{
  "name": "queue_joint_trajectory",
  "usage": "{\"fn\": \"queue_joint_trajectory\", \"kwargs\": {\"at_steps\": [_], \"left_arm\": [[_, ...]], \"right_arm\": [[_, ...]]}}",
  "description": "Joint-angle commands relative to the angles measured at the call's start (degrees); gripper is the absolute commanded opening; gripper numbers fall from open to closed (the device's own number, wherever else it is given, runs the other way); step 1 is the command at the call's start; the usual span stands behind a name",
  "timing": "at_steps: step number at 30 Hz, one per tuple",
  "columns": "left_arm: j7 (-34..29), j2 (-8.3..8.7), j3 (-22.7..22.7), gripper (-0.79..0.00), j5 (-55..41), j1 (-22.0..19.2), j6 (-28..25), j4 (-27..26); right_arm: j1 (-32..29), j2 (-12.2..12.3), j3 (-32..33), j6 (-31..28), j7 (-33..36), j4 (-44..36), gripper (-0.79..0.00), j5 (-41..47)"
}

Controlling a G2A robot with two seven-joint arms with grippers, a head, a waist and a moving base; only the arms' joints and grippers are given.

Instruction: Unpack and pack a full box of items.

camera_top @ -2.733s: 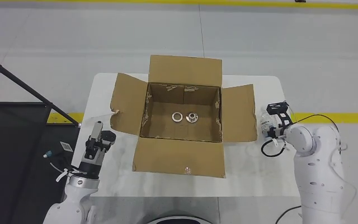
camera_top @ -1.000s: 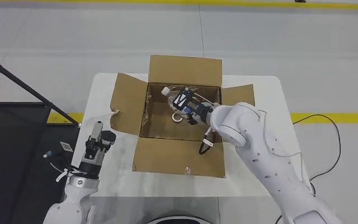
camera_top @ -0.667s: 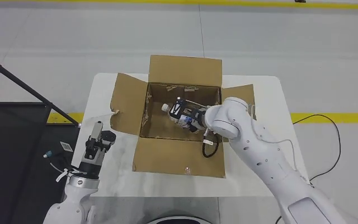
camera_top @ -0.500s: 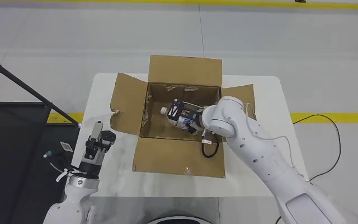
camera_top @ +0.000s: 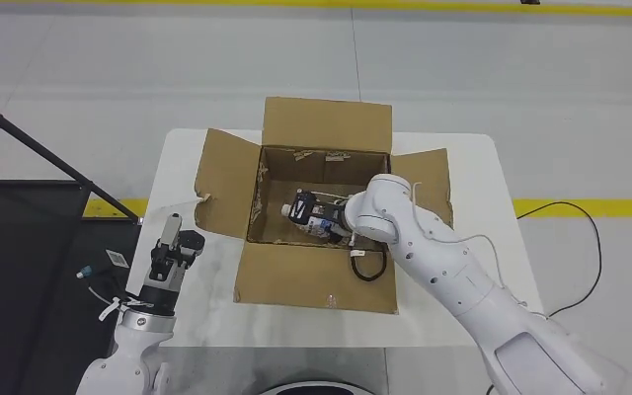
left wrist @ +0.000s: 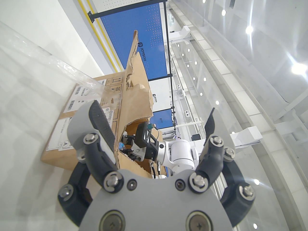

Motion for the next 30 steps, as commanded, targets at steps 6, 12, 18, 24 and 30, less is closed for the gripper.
{"fn": "queue_joint_trajectory", "kwargs": {"at_steps": [6, 12, 18, 24, 30], "left_arm": [[0.00, 0.00, 0.00, 0.000, 0.00, 0.00, 0.00, 0.00], [0.00, 0.00, 0.00, 0.000, 0.00, 0.00, 0.00, 0.00], [1.35, 0.00, -0.26, 0.000, 0.67, -0.95, -0.04, 0.46], [3.51, 0.02, -0.05, 0.000, 4.23, -2.23, 0.25, 1.32], [2.52, 0.11, 0.62, 0.000, 4.99, -3.18, 0.56, 0.84]], "right_arm": [[1.05, -0.86, -1.23, 0.50, 0.62, 1.56, -0.259, -0.12], [1.54, -0.95, -0.24, 0.60, 0.65, 1.30, -0.086, 0.88], [0.84, -0.23, 2.62, 1.64, 0.49, -1.91, 0.000, 1.81], [-2.83, 1.80, 8.78, 4.85, 2.96, -11.76, 0.000, 2.66], [-9.18, 4.03, 17.00, 6.01, 2.40, -24.05, 0.000, 5.89]]}}
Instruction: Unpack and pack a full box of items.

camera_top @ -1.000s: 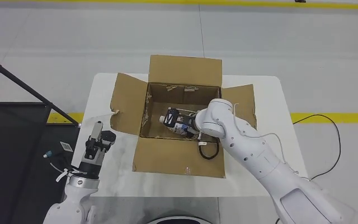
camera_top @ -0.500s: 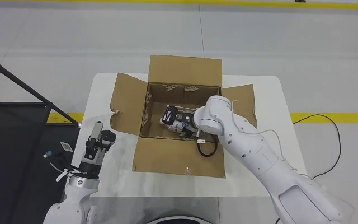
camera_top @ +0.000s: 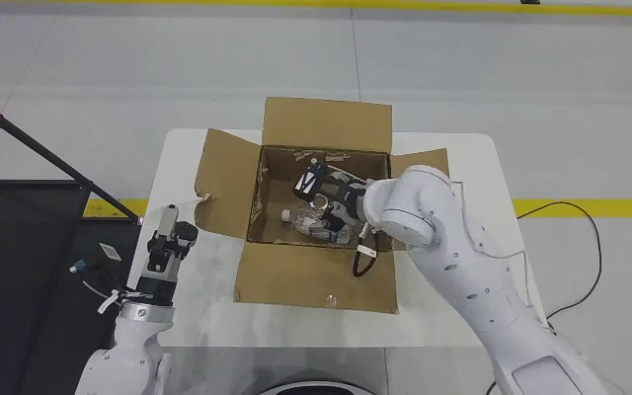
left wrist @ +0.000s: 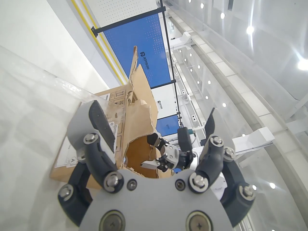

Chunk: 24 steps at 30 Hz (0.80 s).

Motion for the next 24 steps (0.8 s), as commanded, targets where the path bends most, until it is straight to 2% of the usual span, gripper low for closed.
{"fn": "queue_joint_trajectory", "kwargs": {"at_steps": [1, 7, 13, 16, 24], "left_arm": [[-0.18, 0.03, 0.38, 0.000, 0.56, -0.27, 0.09, -0.31], [-0.80, 0.13, 1.53, 0.000, 2.71, -1.83, 1.52, -0.57], [-2.06, 0.24, 3.04, 0.000, 3.99, -2.62, 2.30, -1.43], [-2.69, 0.30, 3.74, 0.000, 4.54, -2.78, 2.55, -1.86], [-5.88, 0.53, 5.63, 0.000, 4.66, -4.27, 4.04, -2.56]], "right_arm": [[-2.95, 0.89, 3.79, -0.61, -0.44, -5.04, 0.000, 2.14], [-10.37, 2.71, 12.92, 0.33, -3.71, -15.21, 0.000, 6.55], [-19.29, 4.14, 23.53, 2.05, -10.56, -23.40, 0.000, 12.97], [-23.08, 4.69, 28.58, 2.07, -13.63, -25.35, 0.000, 16.34], [-30.16, 5.91, 40.32, 2.17, -16.23, -26.57, 0.000, 28.81]]}}
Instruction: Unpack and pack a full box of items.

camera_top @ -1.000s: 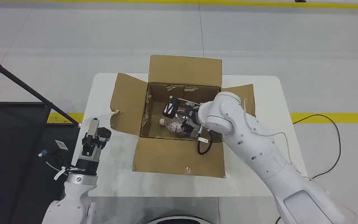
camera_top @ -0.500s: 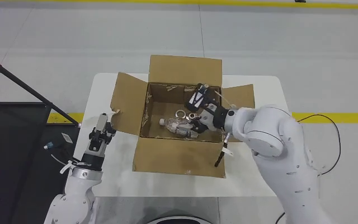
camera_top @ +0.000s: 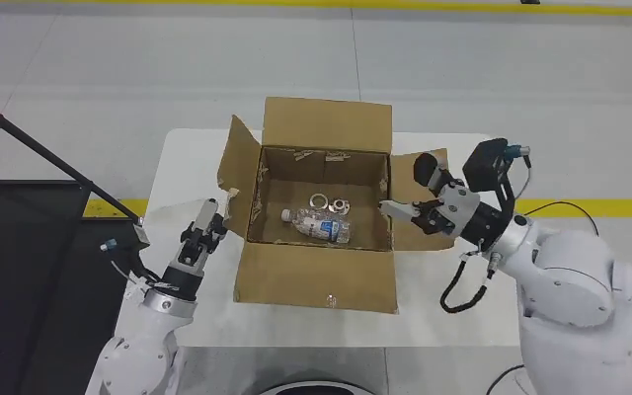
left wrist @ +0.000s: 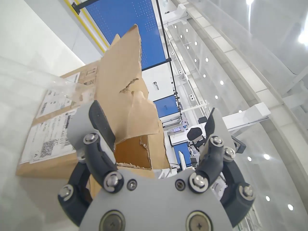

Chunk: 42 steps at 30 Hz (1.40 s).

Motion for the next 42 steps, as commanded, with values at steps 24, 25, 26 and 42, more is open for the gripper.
{"fn": "queue_joint_trajectory", "kwargs": {"at_steps": [24, 25, 26, 42], "left_arm": [[-4.59, 0.51, 7.60, 0.000, 5.19, -8.95, 9.51, 3.71], [-4.50, 0.51, 7.92, 0.000, 5.30, -9.22, 9.82, 3.81], [-4.42, 0.51, 8.26, 0.000, 5.54, -9.49, 10.11, 3.97], [-2.87, 0.40, 12.54, 0.000, 8.14, -12.71, 17.35, 5.46]], "right_arm": [[-6.78, 1.43, 9.86, 0.86, -2.13, 3.83, 0.000, 11.42], [-6.84, 1.54, 10.49, 1.39, -1.98, 4.36, 0.000, 12.53], [-6.92, 1.65, 11.00, 2.03, -1.68, 4.83, 0.000, 13.47], [0.65, 3.91, 11.00, 13.88, 10.60, 21.99, 0.000, 20.08]]}}
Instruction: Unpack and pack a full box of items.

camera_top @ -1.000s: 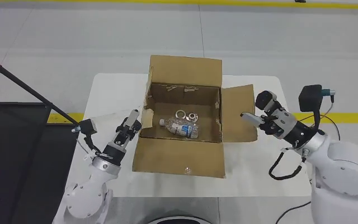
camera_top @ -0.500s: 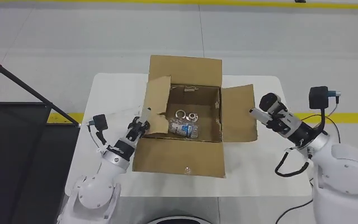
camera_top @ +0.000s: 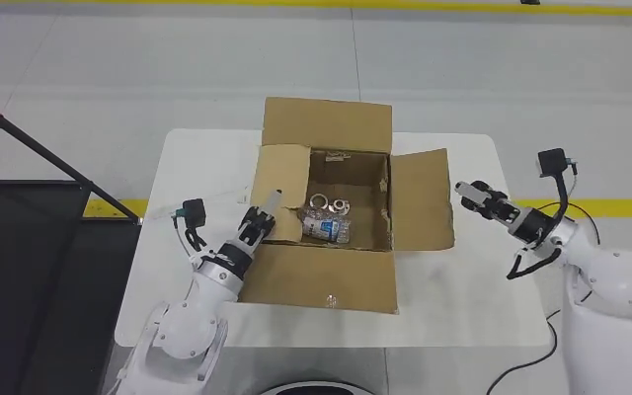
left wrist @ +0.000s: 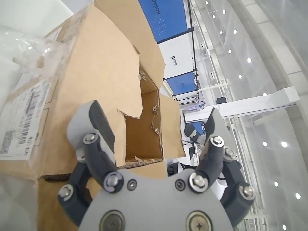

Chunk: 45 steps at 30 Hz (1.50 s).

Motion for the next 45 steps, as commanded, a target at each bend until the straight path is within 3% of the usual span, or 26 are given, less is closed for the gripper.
{"fn": "queue_joint_trajectory", "kwargs": {"at_steps": [1, 9, 24, 29, 35, 40, 45], "left_arm": [[0.27, -0.05, 0.28, 0.000, -0.30, -0.37, 1.38, 0.09], [1.13, -0.13, 1.46, 0.000, 0.37, -2.01, 4.65, 0.92], [1.83, -0.06, 1.66, 0.000, -0.18, -2.15, 4.85, 0.76], [1.86, -0.07, 0.88, 0.000, -2.67, -1.89, 4.24, -0.17], [2.73, 0.11, -2.26, 0.000, -5.30, 0.09, 2.15, -3.03], [1.26, 0.51, -7.82, 0.000, -9.12, 3.60, -0.18, -5.92], [-5.10, 1.19, -14.78, 0.000, -13.86, 8.15, -4.75, -6.06]], "right_arm": [[1.07, 0.23, -0.43, 0.60, 0.25, 1.65, 0.000, -0.72], [3.89, 1.08, -3.87, -0.01, 4.79, 5.16, 0.000, -0.22], [7.87, 1.81, -9.86, -9.00, 13.82, 5.49, 0.000, 18.77], [10.29, 1.56, -15.69, -9.71, 12.87, 5.32, 0.000, 18.49], [13.74, 0.95, -23.66, -10.35, 10.30, 7.21, 0.000, 15.10], [15.88, 0.37, -29.05, -11.18, 6.37, 9.47, 0.000, 10.74], [16.87, 0.06, -31.92, -13.46, 3.55, 11.16, 0.000, 8.90]]}}
